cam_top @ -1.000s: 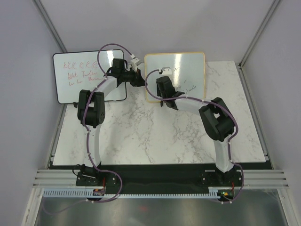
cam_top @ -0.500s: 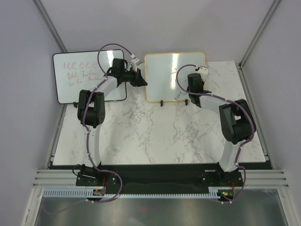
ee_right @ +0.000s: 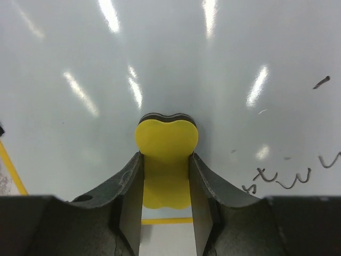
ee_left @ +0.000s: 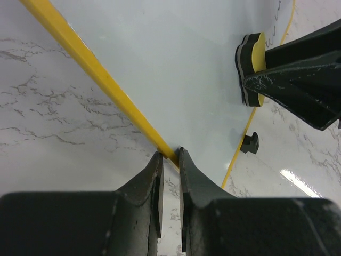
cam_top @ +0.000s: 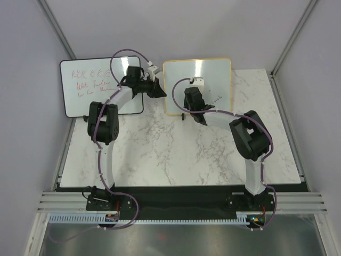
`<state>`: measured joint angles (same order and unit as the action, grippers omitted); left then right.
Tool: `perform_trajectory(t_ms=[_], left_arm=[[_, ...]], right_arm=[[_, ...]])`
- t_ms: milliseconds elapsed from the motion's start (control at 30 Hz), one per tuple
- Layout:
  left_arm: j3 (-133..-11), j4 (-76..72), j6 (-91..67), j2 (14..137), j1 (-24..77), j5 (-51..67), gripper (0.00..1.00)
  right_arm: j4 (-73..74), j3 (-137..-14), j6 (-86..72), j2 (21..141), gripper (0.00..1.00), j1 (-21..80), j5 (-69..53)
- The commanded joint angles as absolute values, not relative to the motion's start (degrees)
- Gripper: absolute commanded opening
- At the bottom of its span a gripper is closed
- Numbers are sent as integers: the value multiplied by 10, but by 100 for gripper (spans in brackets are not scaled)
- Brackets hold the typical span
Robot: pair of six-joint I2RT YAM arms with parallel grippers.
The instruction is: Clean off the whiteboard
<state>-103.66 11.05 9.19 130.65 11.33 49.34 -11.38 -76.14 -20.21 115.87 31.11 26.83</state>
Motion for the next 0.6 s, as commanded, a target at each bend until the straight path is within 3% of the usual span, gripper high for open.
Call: perform_trajectory(t_ms=[0, 300, 567], left_arm=[[-1041, 102, 134, 1276, 116, 494, 2], [-1043, 101, 134, 1279, 115, 497, 2], [-1043, 101, 133, 1279, 116, 497, 2]], right_arm=[[-109, -746, -222, 1172, 0, 303, 250], [-98, -623, -302, 1087, 0, 191, 310], [-106, -638, -296, 1082, 0, 184, 304]])
